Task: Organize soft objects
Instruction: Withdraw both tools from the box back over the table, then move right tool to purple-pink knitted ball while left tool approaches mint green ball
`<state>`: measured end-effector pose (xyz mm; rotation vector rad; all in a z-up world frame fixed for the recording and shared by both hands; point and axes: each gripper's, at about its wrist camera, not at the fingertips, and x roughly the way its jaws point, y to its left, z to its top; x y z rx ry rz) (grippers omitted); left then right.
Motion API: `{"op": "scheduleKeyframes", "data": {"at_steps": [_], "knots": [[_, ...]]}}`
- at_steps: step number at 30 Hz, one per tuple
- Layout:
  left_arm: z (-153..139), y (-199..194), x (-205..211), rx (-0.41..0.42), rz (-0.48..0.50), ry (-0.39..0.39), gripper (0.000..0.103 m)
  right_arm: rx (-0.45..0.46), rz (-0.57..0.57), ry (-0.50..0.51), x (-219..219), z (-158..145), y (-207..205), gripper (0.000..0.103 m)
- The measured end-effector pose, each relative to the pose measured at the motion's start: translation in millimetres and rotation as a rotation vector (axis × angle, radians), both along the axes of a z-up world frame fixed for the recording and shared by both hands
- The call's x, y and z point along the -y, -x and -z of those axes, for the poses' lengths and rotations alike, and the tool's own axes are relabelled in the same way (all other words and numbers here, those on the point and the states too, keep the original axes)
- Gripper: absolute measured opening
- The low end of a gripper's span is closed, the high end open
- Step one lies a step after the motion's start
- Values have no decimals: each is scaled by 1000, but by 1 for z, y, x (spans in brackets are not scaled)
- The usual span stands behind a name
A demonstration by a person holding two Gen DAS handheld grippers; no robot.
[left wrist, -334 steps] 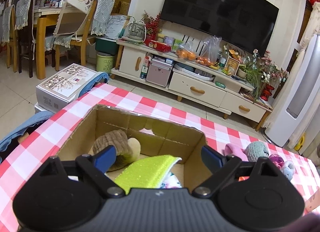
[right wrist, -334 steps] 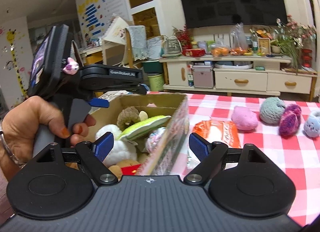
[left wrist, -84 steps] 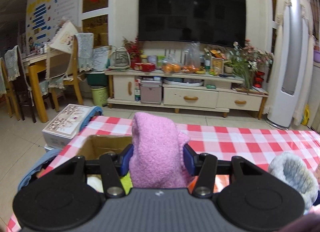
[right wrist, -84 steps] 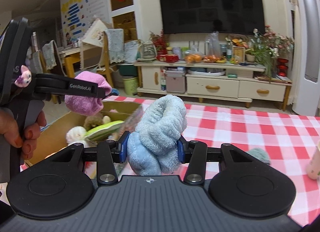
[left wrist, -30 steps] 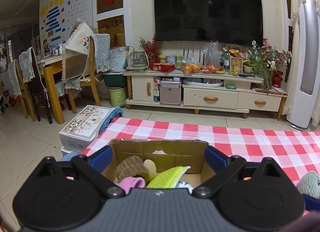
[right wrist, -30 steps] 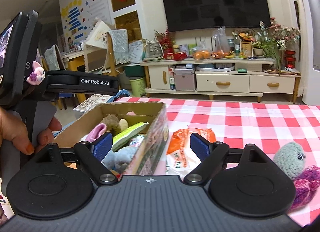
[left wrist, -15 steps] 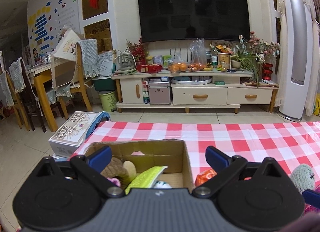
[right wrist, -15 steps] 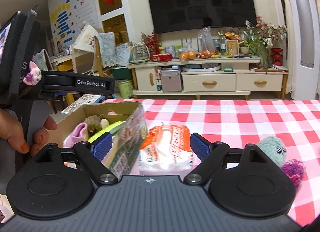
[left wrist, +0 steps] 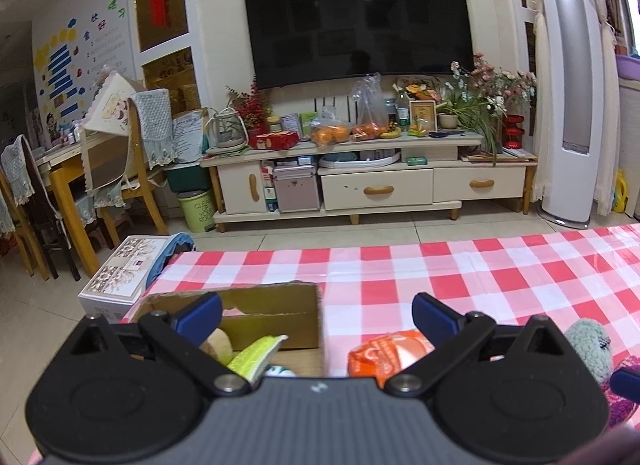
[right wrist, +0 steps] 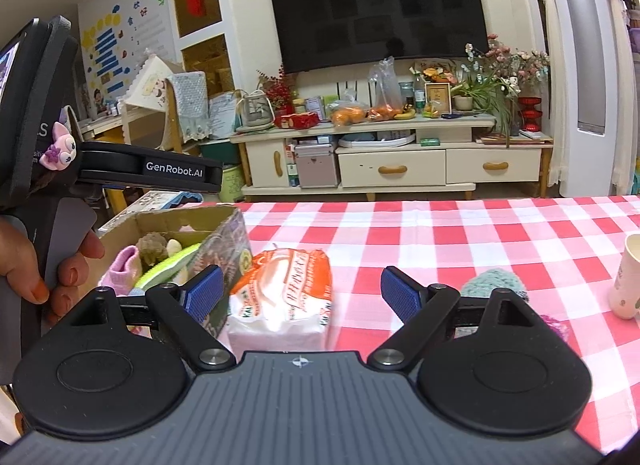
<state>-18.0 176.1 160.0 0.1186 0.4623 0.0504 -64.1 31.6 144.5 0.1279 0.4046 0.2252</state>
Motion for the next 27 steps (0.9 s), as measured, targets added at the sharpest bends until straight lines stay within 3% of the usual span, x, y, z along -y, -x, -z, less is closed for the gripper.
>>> {"op": "scheduleKeyframes", "data": {"at_steps": [27], "knots": [[15,-4,72,-37,99,-91,101,-13,132,-19,72,22,14,103]]}}
